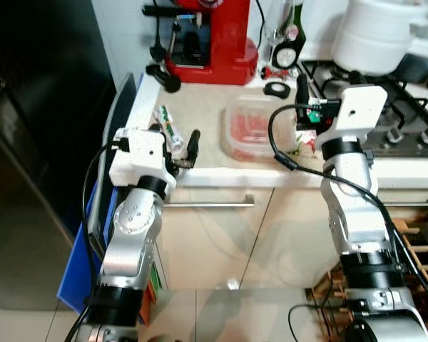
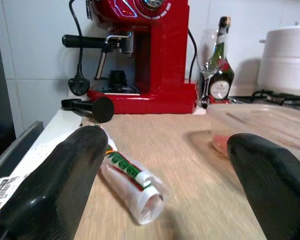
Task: Restocking fridge
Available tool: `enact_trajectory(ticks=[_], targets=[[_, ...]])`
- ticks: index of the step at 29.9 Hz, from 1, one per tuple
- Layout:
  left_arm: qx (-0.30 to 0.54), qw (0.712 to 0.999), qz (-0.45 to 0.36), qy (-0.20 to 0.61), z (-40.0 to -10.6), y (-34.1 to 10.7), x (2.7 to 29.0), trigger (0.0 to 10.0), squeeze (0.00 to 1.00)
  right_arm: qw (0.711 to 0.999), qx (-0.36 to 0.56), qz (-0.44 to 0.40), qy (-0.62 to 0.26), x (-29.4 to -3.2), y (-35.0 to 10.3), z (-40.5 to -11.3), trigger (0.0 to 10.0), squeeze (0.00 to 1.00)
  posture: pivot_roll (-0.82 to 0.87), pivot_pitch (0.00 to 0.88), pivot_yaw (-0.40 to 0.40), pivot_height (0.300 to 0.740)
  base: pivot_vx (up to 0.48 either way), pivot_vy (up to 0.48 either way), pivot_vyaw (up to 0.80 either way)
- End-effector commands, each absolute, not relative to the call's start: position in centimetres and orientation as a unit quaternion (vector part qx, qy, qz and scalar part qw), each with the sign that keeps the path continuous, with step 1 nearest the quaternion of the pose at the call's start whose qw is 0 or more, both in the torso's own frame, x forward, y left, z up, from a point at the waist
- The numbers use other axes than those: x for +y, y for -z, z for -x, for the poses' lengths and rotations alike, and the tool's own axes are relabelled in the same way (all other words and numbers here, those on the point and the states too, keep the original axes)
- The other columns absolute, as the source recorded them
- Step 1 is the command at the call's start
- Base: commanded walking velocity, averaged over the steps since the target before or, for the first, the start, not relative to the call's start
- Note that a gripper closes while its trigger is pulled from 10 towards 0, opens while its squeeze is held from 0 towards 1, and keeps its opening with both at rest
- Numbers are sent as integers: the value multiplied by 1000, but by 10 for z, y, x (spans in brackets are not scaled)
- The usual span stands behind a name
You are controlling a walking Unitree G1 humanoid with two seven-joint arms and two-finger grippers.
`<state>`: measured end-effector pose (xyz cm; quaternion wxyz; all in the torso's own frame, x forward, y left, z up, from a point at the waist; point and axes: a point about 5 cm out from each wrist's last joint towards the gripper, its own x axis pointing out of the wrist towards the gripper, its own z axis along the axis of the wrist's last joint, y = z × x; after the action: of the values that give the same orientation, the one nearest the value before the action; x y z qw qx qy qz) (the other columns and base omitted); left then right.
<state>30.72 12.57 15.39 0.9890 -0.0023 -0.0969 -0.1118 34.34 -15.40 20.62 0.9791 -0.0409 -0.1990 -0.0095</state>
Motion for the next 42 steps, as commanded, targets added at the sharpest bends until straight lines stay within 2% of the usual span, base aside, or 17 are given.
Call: enact_trajectory(ticks=[1, 5, 8, 19, 31, 42], targets=[[-78, 988, -12, 134, -304, -151, 129, 10000, 0, 984, -172, 25, 36, -162, -203, -353, 10000, 0, 41, 0, 3, 740, 0, 0, 0], [-51, 988, -46, 142, -294, -143, 152, 10000, 0, 985, -155, 39, 61, -163, -204, -365, 10000, 0, 67, 0, 23, 740, 0, 0, 0], [-45, 987, -56, 143, -286, -142, 160, 10000, 0, 984, -161, 45, 66, -163, -208, -367, 10000, 0, 90, 0, 32, 740, 0, 0, 0], [-33, 986, -64, 152, -275, -145, 166, 10000, 0, 987, -144, 29, 69, -149, -205, -377, 10000, 0, 115, 8, 46, 740, 0, 0, 0], [-25, 986, -59, 155, -273, -145, 164, 10000, 0, 982, -148, 40, 114, -152, -207, -373, 10000, 0, 106, 16, 42, 740, 0, 0, 0], [-23, 986, -52, 160, -274, -145, 159, 10000, 0, 984, -134, 33, 116, -141, -195, -361, 10000, 0, 91, 19, 41, 740, 0, 0, 0]])
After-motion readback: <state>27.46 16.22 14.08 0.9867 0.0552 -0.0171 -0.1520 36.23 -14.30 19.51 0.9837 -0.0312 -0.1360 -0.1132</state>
